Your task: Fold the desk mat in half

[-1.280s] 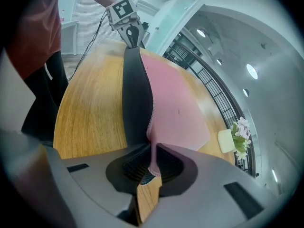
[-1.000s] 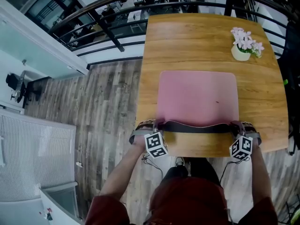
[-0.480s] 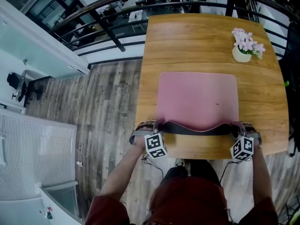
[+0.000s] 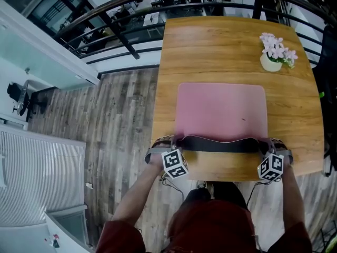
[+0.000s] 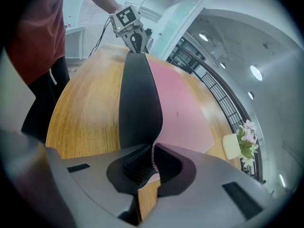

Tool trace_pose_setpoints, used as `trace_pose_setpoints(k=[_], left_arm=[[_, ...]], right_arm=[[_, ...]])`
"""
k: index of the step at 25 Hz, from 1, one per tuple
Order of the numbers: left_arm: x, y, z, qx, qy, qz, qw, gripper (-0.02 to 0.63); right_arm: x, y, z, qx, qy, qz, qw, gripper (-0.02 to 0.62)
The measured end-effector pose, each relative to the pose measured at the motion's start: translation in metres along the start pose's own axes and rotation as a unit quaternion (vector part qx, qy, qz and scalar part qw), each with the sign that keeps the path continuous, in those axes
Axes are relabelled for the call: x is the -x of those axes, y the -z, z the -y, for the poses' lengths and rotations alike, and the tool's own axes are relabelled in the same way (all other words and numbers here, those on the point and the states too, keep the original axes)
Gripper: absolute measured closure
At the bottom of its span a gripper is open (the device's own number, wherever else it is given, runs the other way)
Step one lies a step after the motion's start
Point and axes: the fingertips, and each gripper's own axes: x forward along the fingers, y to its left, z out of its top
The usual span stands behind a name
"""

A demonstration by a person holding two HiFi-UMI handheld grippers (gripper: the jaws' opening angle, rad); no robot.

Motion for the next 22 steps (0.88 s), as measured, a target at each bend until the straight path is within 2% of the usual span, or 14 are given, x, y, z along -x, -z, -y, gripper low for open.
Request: trace_pose_setpoints(k=[10, 22], left_arm=[[-0.01, 0.006, -0.017, 0.019, -0.008, -0.015, 0.9997, 0.572], [-0.017, 0.0, -0.031, 0.027, -0.014, -0.043, 0.9986, 0.572]], right_arm=[[-0.013, 0.007, 0.015, -0.003, -0.004, -0.015, 1.0, 0.568], [-0.018, 0.01, 0.032, -0.001, -0.008, 0.003, 1.0, 0.568]])
